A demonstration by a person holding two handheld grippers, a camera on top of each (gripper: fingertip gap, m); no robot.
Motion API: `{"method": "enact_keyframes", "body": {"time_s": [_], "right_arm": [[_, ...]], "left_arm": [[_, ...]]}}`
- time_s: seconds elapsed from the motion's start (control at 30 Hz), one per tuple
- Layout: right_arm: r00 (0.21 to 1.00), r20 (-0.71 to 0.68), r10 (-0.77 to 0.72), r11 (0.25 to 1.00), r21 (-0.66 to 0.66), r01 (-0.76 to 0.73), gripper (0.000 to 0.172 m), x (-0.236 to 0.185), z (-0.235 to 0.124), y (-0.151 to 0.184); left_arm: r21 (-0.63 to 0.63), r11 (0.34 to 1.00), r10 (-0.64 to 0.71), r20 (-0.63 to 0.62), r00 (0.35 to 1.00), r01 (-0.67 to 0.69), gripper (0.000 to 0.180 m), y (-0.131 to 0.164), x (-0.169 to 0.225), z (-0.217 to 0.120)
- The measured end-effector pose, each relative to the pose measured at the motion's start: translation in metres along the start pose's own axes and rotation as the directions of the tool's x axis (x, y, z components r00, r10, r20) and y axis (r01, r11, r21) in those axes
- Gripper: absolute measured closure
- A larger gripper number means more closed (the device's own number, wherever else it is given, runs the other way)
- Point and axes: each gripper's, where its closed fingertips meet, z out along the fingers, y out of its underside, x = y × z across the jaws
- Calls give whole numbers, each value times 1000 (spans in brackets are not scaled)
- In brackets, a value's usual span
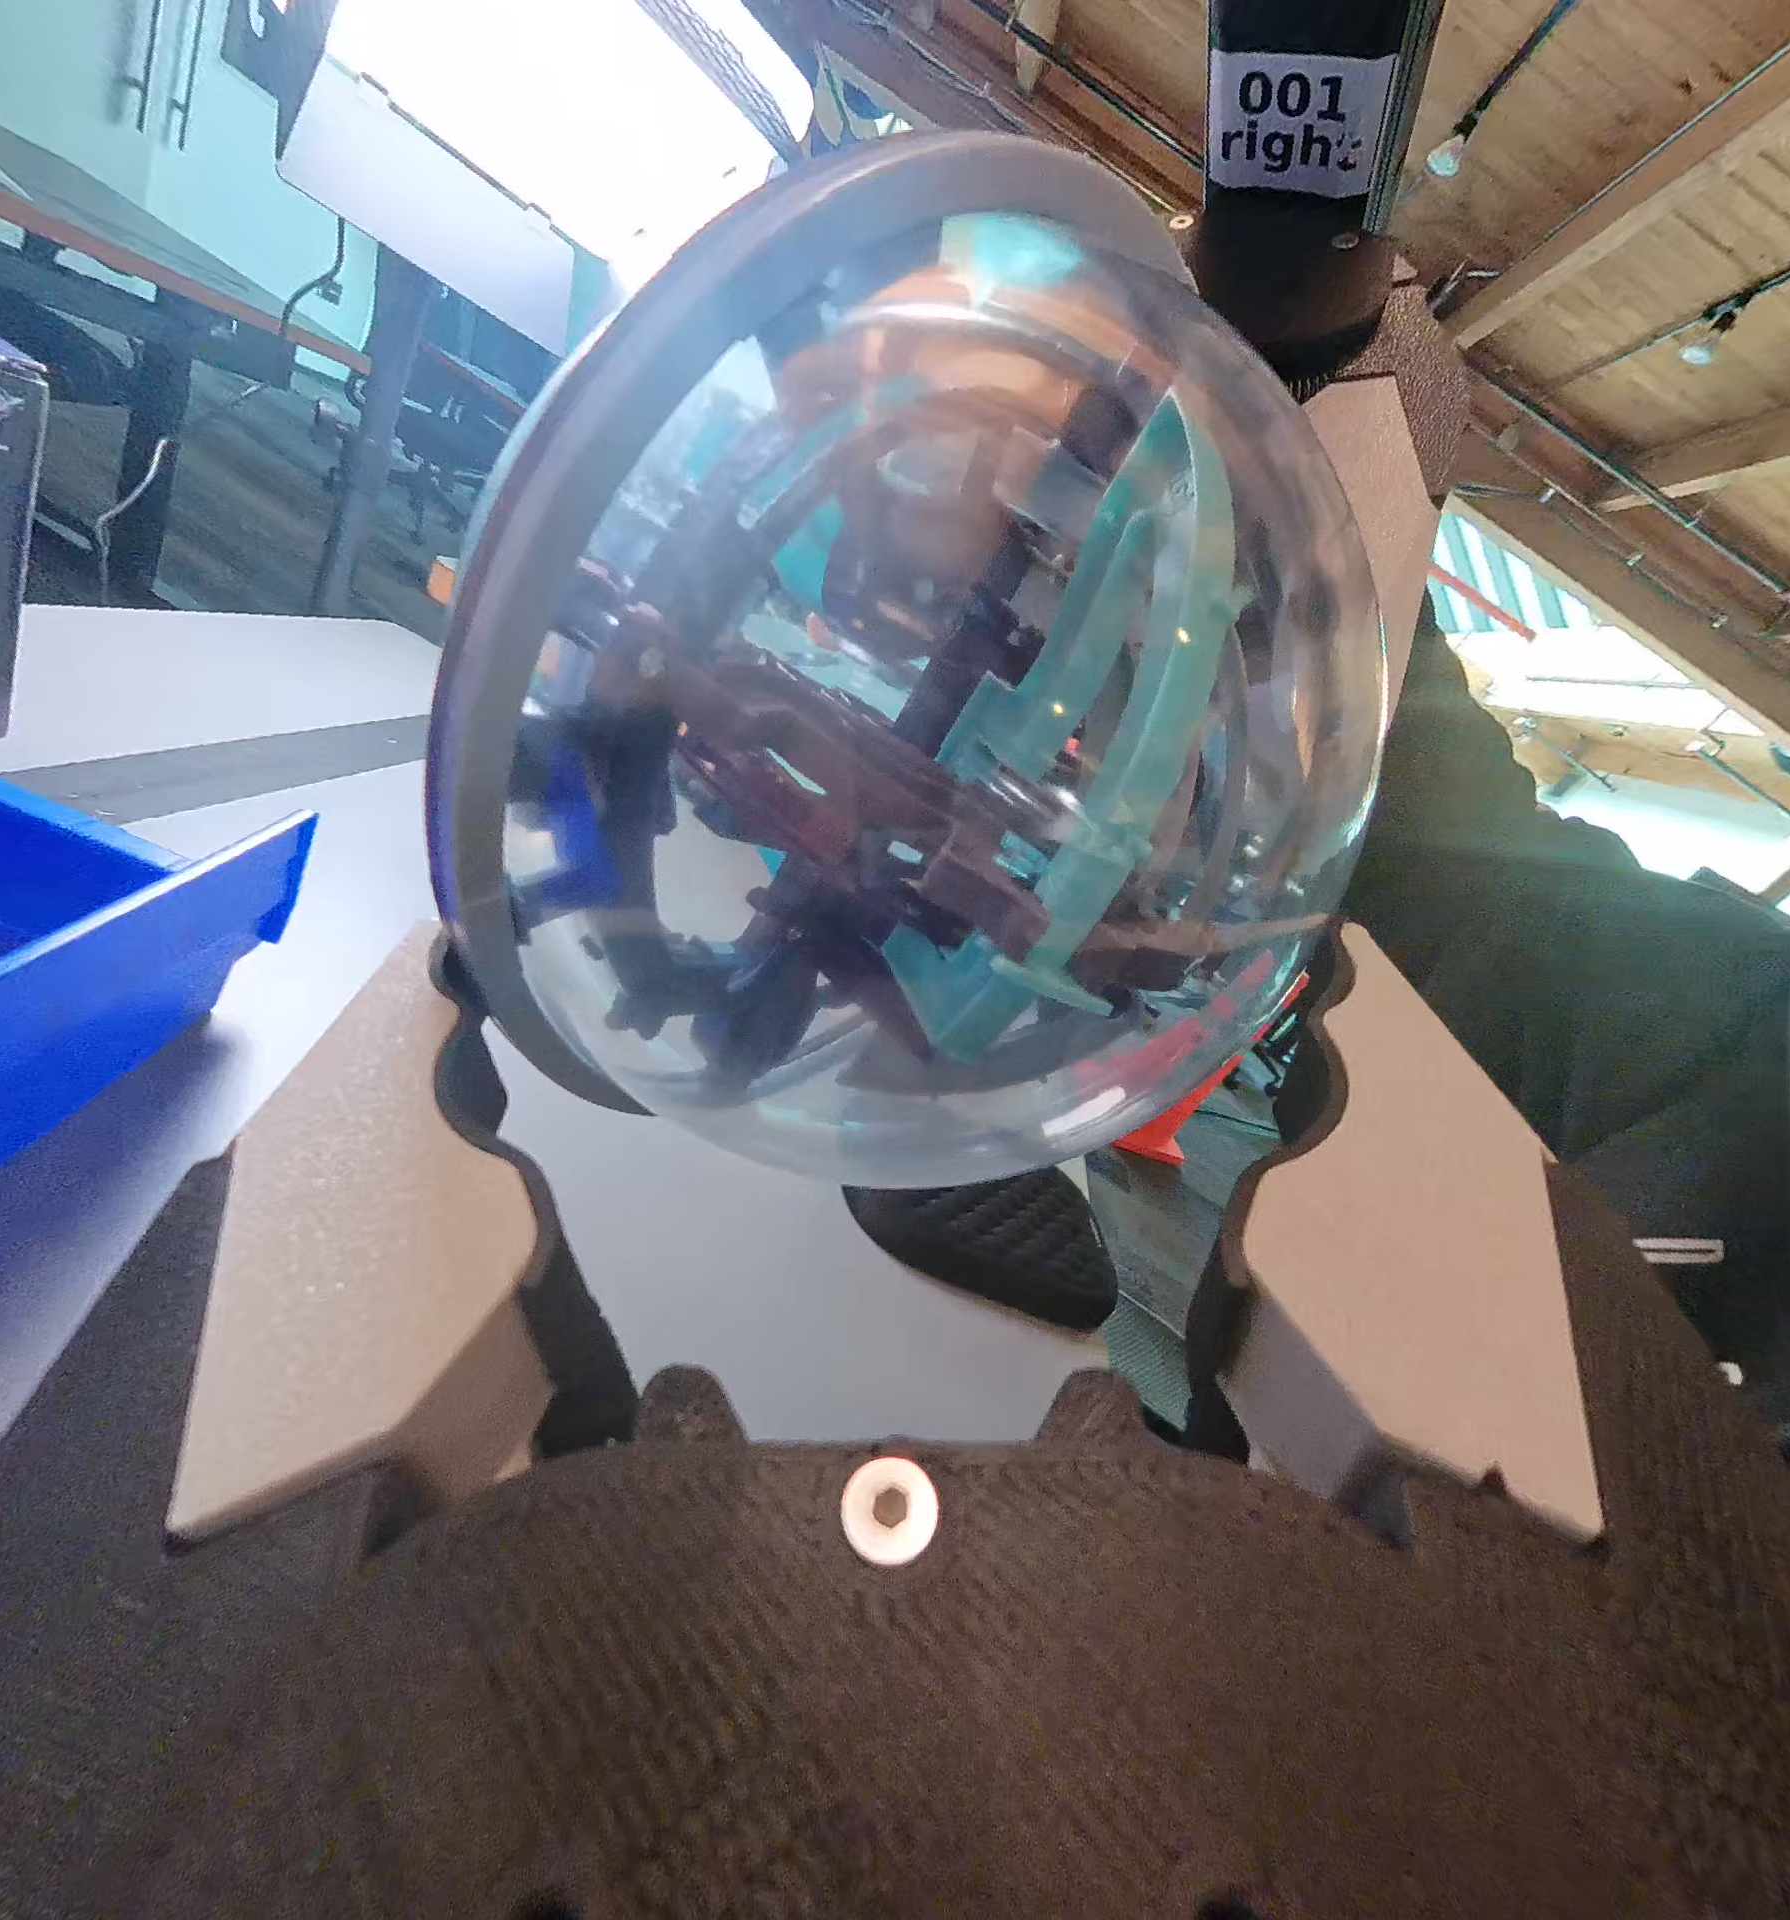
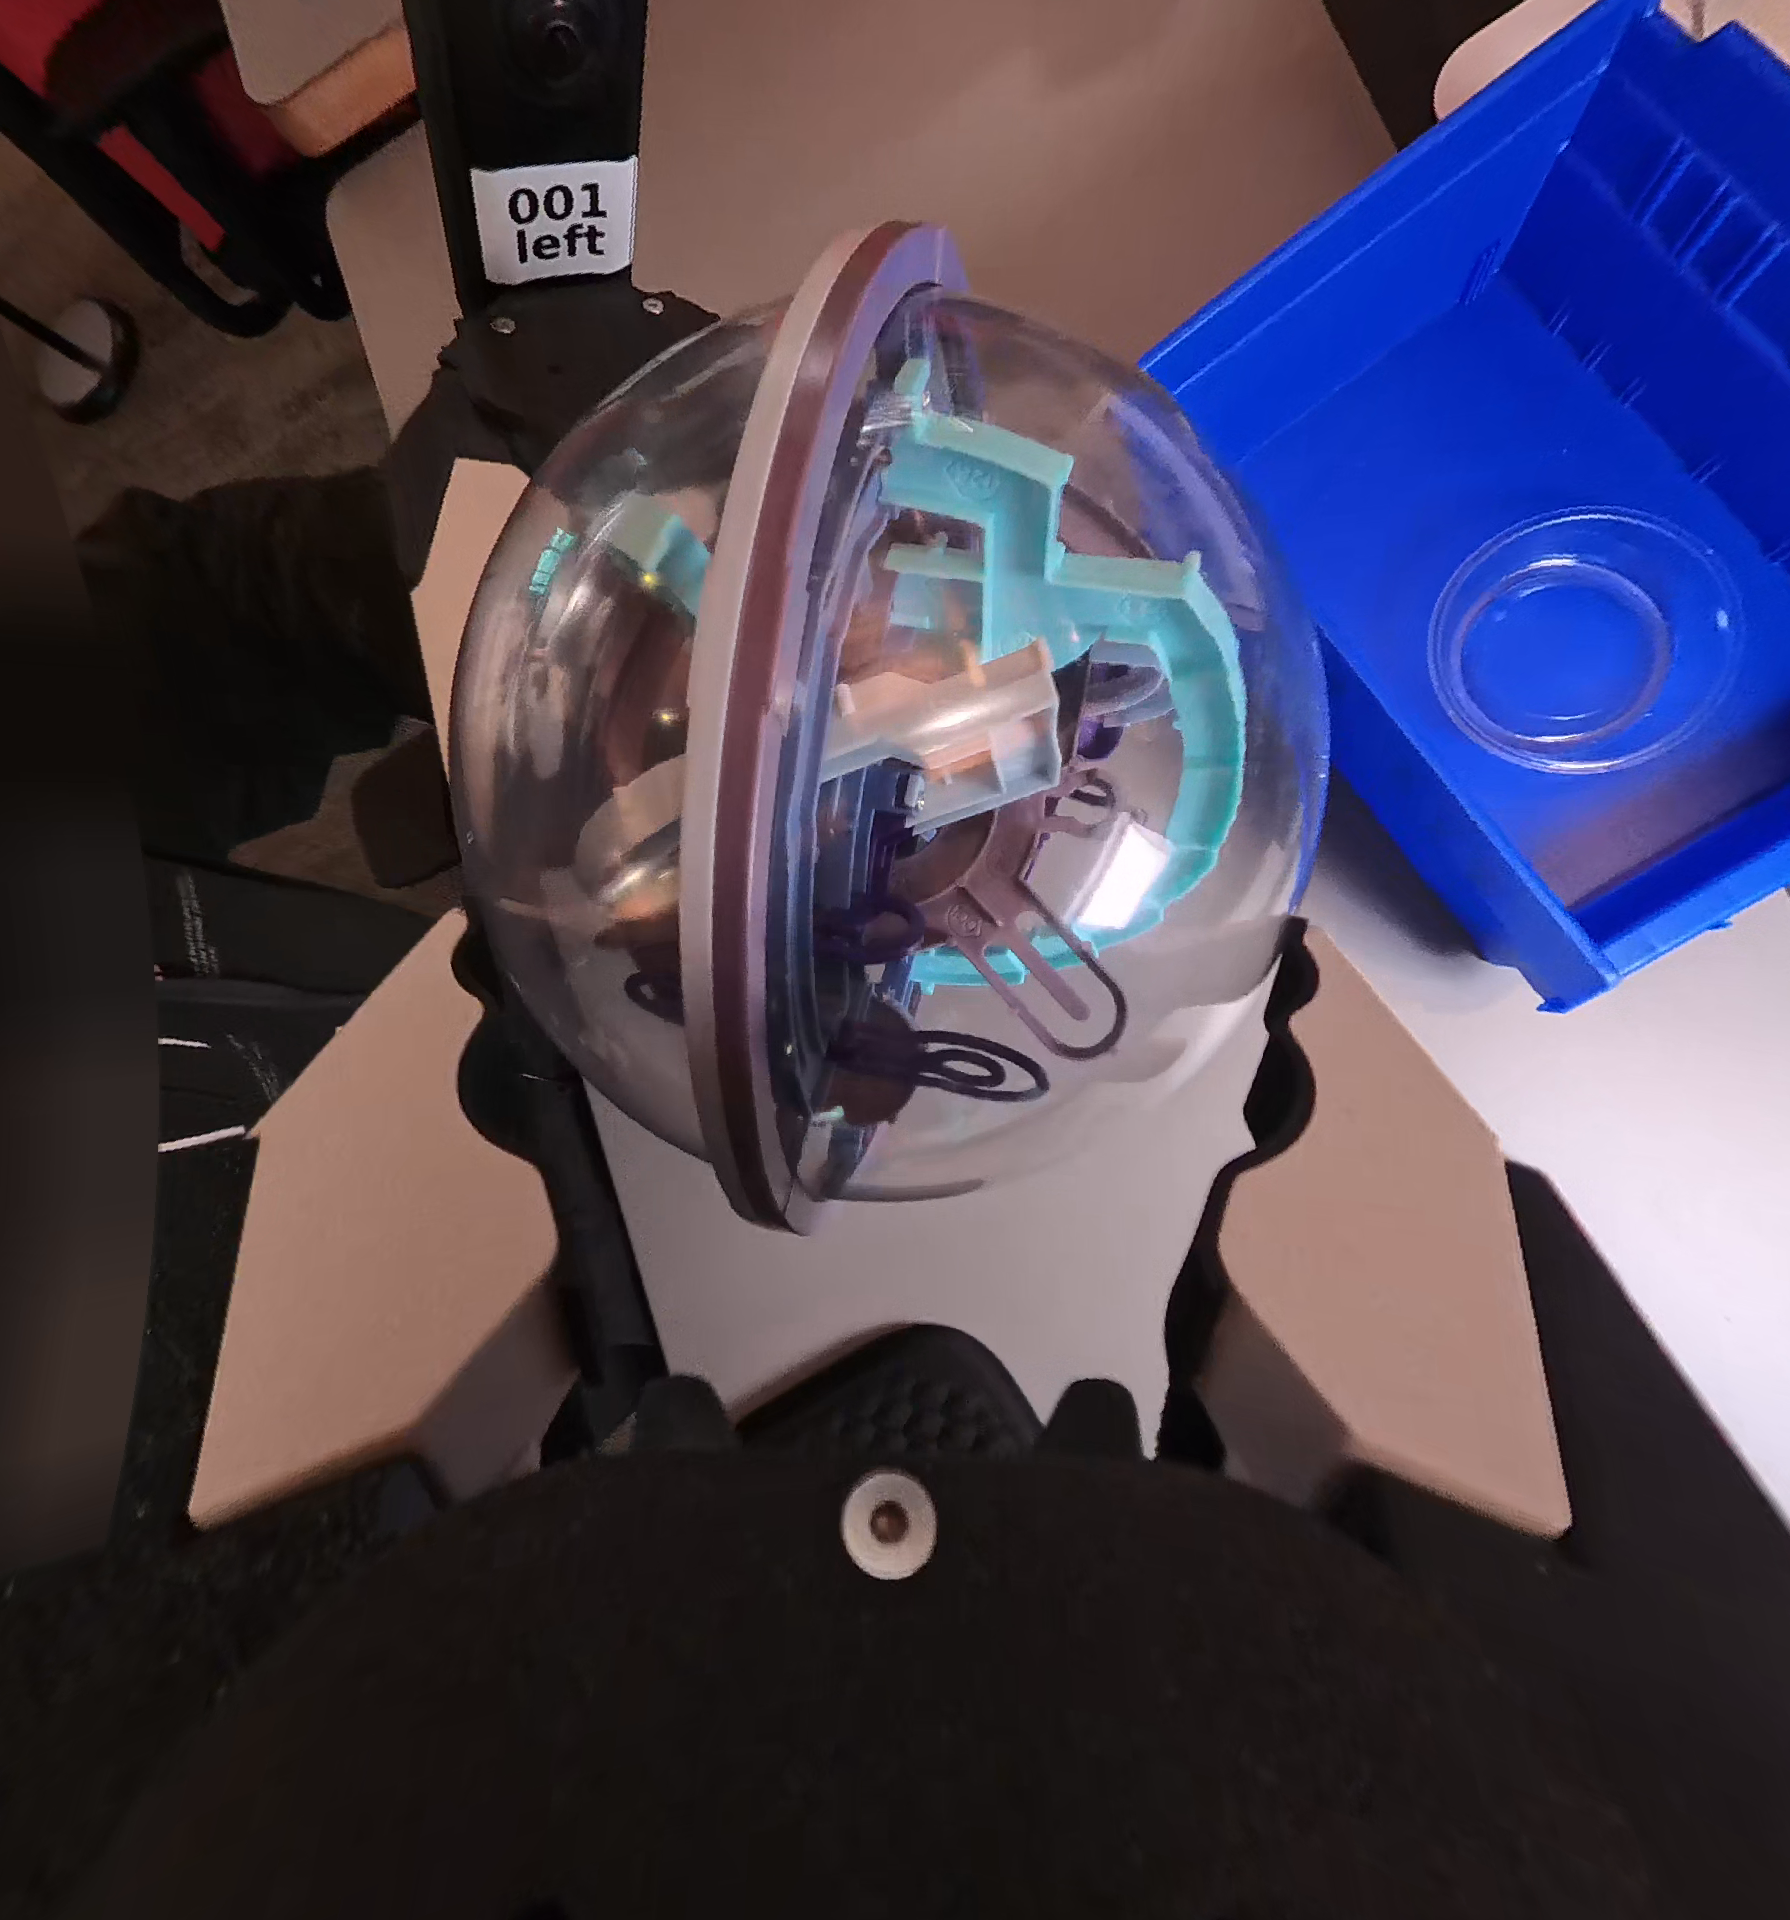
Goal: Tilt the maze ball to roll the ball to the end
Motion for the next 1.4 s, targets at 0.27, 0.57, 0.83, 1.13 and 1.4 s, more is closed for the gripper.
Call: {"method": "enact_keyframes", "body": {"time_s": [0.27,0.57,0.83,1.13,1.4], "right_arm": [[1000,27,-8,1000,-14,9,31,2,15,17],[963,242,123,990,33,-135,31,19,26,38],[966,257,10,994,99,-37,31,16,7,22],[963,247,-110,984,163,71,31,3,-6,-2],[975,199,-102,987,141,75,31,-2,4,-6]], "left_arm": [[-32,996,-78,-9,997,78,30,33,-4,3],[-71,960,-268,48,962,271,39,49,-14,6],[-1,978,-208,12,978,208,49,29,-3,5],[11,988,-154,12,988,154,51,22,11,2],[12,991,-130,-25,991,131,51,22,8,-10]]}}
